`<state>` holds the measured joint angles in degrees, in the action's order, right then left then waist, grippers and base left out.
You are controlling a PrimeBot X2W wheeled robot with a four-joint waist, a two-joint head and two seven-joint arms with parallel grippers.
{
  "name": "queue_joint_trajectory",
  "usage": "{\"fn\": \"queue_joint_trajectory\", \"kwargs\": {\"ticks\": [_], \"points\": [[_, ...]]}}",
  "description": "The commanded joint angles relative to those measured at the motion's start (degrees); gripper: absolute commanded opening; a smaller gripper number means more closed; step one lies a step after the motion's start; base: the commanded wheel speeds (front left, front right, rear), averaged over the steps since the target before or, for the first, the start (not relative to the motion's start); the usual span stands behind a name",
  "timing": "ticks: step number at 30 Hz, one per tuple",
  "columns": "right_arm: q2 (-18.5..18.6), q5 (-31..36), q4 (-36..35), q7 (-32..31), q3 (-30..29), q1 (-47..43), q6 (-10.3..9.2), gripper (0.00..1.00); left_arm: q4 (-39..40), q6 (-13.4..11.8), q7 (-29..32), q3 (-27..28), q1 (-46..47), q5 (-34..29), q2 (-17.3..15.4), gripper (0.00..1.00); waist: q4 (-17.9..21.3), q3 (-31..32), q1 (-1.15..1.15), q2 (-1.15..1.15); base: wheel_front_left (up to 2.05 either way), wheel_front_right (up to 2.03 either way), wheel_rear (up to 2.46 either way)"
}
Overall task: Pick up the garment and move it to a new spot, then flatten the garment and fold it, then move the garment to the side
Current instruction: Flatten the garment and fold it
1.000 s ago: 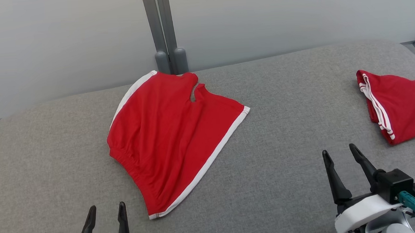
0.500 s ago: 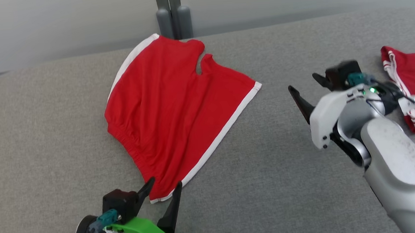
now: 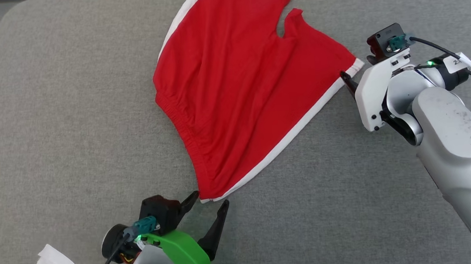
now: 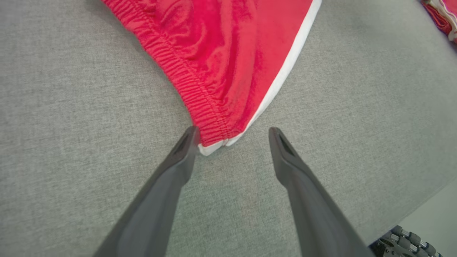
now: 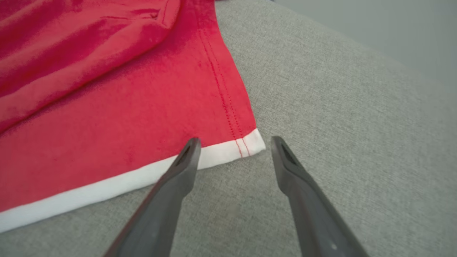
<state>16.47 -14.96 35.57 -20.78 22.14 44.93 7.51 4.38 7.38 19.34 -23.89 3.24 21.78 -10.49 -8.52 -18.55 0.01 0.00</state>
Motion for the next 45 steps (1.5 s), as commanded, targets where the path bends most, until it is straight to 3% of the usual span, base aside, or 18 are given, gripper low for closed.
{"fn": "queue_joint_trajectory", "kwargs": {"ticks": [1, 19, 36, 40, 41, 42, 43, 44, 45], "points": [[0.18, -0.58, 0.79, 0.41, 0.25, 0.92, -0.03, 1.0, 0.27, -0.12, -0.18, 0.21, 0.2, 0.58, 0.08, 1.0, -3.43, -3.53, -0.01, 0.0, 0.0, 0.0, 0.0], [0.68, -3.72, 7.72, -0.26, 3.8, 3.55, -0.08, 1.0, 0.08, -0.23, -2.91, -1.36, 2.43, 1.4, 0.65, 1.0, -2.21, -4.75, -0.01, 0.0, 0.0, 0.0, 0.0], [2.22, -7.48, 5.88, -6.88, 6.81, 4.39, -0.09, 1.0, -2.35, -0.23, -4.13, -2.25, 4.23, 1.92, 0.52, 1.0, -0.97, -5.87, -0.01, 0.0, 0.0, 0.0, 0.0], [2.72, -8.19, 5.37, -7.63, 7.08, 4.0, -0.11, 1.0, -3.12, -0.21, -4.67, -2.59, 4.55, 2.1, 0.78, 0.86, -0.9, -6.12, -0.01, 0.0, 0.0, 0.0, 0.0], [2.68, -8.52, 5.28, -7.9, 7.25, 3.88, -0.11, 0.99, -3.38, -0.18, -4.65, -2.82, 4.74, 2.19, 0.79, 0.76, -0.91, -6.24, -0.01, 0.0, 0.0, 0.0, 0.0], [2.7, -8.9, 5.13, -8.29, 7.43, 3.75, -0.11, 0.76, -3.64, -0.13, -4.81, -3.07, 4.99, 2.39, 0.82, 0.46, -0.94, -6.37, -0.01, 0.0, 0.0, 0.0, 0.0], [2.72, -9.21, 5.0, -8.55, 7.65, 3.61, -0.11, 0.43, -3.97, -0.09, -4.65, -3.42, 5.17, 2.63, 0.72, 0.24, -0.96, -6.44, -0.01, 0.0, 0.0, 0.0, 0.0], [2.55, -10.14, 4.59, -8.85, 8.01, 3.3, -0.11, 0.0, -4.28, -0.04, -4.74, -3.85, 5.45, 2.75, 0.49, 0.0, -1.02, -6.48, -0.01, 0.0, 0.0, 0.0, 0.0], [2.43, -10.9, 4.18, -9.23, 8.59, 2.97, -0.07, 0.0, -4.49, 0.0, -5.01, -4.04, 5.63, 2.92, 0.43, 0.0, -1.08, -6.46, -0.01, 0.0, 0.0, 0.0, 0.0]]}}
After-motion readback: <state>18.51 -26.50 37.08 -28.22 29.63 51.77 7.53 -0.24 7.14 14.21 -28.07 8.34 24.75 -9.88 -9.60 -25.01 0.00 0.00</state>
